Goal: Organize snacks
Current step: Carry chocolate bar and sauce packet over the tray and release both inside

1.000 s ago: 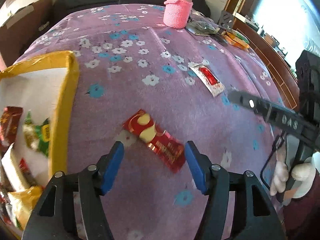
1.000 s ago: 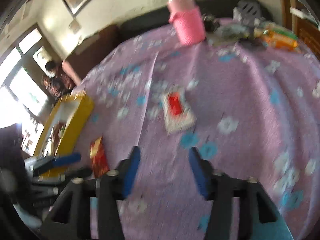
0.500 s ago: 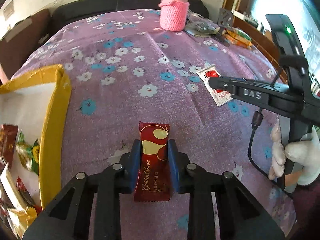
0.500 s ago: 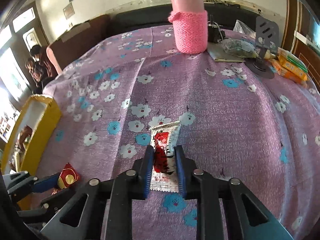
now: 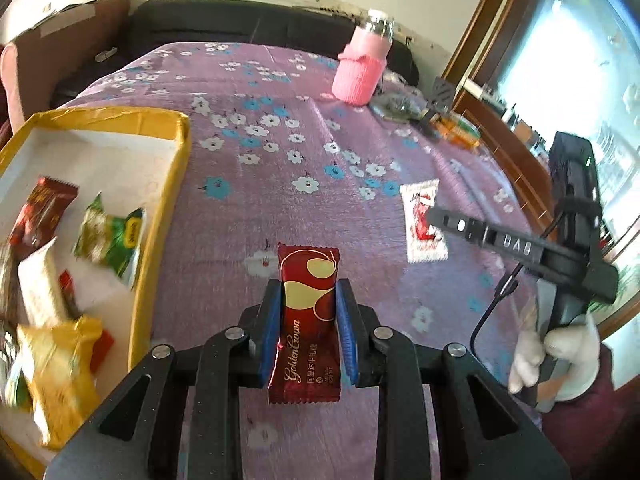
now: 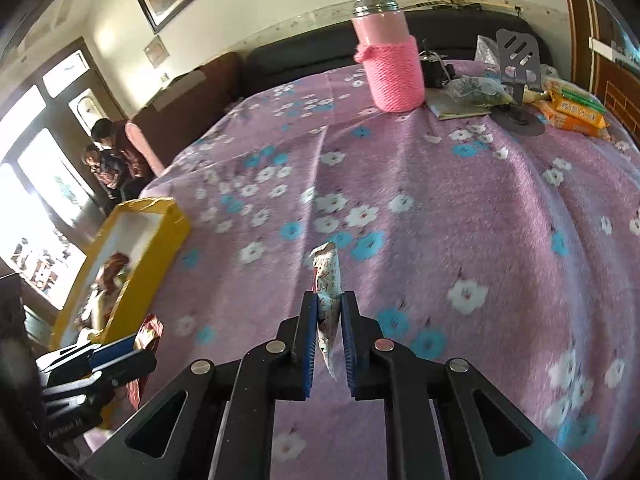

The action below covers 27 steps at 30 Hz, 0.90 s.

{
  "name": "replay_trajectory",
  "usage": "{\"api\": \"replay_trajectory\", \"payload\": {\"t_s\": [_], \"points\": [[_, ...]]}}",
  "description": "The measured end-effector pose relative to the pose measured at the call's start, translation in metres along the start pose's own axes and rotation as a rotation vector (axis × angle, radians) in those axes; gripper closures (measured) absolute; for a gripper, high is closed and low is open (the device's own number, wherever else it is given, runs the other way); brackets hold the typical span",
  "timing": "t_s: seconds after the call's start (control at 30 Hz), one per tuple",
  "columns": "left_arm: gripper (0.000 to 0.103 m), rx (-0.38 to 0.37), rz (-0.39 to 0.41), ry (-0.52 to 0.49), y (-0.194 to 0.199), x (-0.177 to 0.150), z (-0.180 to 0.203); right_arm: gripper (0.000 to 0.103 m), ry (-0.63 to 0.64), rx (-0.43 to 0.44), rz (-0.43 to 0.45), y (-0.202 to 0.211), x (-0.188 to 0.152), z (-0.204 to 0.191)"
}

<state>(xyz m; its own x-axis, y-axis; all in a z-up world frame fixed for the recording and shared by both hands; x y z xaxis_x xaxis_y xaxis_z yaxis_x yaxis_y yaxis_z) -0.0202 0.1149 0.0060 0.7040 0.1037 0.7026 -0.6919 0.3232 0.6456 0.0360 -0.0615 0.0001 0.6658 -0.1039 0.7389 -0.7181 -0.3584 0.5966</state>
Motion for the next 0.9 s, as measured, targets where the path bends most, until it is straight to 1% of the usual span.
{"api": "replay_trajectory", "payload": {"t_s": [0.17,0.3,0.4,0.53,0.73,0.8,0.9], "points": [[0.079,-0.032,0.032,0.048,0.020,-0.005,-0.005,0.091,-0.040,0.065,-0.012,0.020,-0.021,-0.012],[0.079,-0.037,0.060,0.090,0.034,-0.006,-0.019,0.091,-0.059,0.114,-0.018,0.030,-0.025,-0.026],[0.079,-0.029,0.091,0.128,0.048,-0.006,-0.035,0.091,-0.053,0.148,-0.017,0.037,-0.023,-0.045],[0.079,0.002,0.142,0.179,0.069,-0.005,-0.063,0.091,-0.011,0.194,-0.020,0.040,-0.018,-0.083],[0.079,0.033,0.195,0.259,0.095,-0.003,-0.112,0.091,0.044,0.241,-0.038,0.030,-0.013,-0.141],[0.079,0.035,0.211,0.281,0.103,0.004,-0.127,0.091,0.068,0.262,-0.048,0.023,-0.010,-0.165],[0.079,0.058,0.230,0.278,0.111,0.020,-0.145,0.091,0.100,0.284,-0.058,0.010,-0.003,-0.196]]}}
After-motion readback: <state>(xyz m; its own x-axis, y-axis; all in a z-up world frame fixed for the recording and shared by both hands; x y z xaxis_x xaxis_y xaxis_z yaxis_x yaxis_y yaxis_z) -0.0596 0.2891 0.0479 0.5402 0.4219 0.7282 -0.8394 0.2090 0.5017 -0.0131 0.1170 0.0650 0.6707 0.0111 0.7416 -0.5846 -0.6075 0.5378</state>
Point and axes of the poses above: each gripper's, at about its wrist camera, not at the fingertips, and y roughly against the way its jaws point, z to its right, x to its top, the point moved 6 cm from there along -y, roughly the way its jaws point, and after that the axes turned 8 degrees about z, right-handed, at the moved point
